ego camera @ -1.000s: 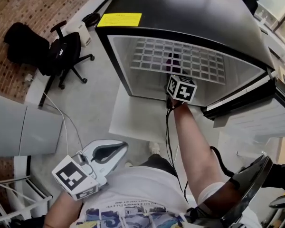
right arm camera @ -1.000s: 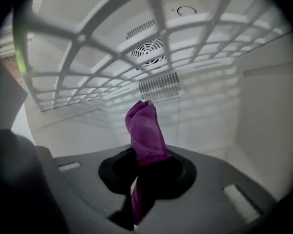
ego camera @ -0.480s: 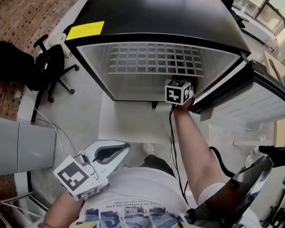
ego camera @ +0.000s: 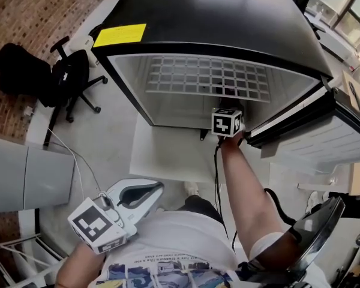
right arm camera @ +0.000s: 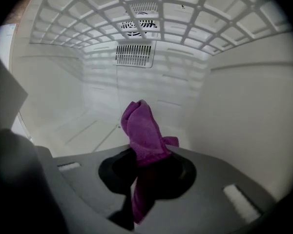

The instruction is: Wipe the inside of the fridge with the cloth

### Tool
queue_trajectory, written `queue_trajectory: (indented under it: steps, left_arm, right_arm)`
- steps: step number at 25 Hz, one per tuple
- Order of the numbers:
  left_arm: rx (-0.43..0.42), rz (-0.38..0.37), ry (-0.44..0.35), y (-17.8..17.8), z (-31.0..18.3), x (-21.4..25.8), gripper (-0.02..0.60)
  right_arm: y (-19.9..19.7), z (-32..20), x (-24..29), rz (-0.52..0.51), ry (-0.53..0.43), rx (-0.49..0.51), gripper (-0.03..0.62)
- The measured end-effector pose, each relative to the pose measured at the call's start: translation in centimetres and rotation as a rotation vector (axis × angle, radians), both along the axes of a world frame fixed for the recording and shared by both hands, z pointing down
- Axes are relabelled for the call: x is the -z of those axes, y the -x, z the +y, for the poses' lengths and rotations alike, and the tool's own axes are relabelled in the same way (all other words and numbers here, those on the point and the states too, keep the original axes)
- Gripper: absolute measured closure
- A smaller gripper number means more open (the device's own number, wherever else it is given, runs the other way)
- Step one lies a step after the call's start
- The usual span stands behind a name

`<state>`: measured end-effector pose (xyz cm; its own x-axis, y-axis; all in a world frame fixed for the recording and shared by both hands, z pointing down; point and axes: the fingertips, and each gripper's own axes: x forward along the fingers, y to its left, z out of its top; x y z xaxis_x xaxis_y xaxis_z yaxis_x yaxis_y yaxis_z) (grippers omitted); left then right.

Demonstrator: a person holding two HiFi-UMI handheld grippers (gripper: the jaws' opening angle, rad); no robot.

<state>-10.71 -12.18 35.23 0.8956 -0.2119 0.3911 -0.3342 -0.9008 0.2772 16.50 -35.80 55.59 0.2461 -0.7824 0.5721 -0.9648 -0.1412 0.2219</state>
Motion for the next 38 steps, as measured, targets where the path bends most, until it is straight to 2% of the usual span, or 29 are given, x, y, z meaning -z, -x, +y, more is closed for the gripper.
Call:
queue_trajectory:
  steps: [7, 23, 34, 38]
  left_arm:
    - [0.033, 0.003, 0.000, 1.1, -0.3, 0.1, 0.575]
    - [0.132, 0.019, 0.007, 4.9, -0.1, 0.1, 0.575]
    - [0.206, -0.003, 0.012, 7.8, 0.8, -0.2, 0.575]
    - [0.221, -0.011, 0.008, 8.7, 0.9, 0.0, 0.575]
  right_arm:
    - [2.4, -0.8, -0.3, -0.025, 0.001, 0.042, 0.539]
    - [12.7, -3.5, -0.3, -0.119, -0.003, 0.216, 0.539]
    - [19.6, -5.3, -0.9, -0.319, -0.042, 0.281, 0.539]
    - [20.9, -5.5, -0.7, -0.407, -0.035, 0.259, 0.539]
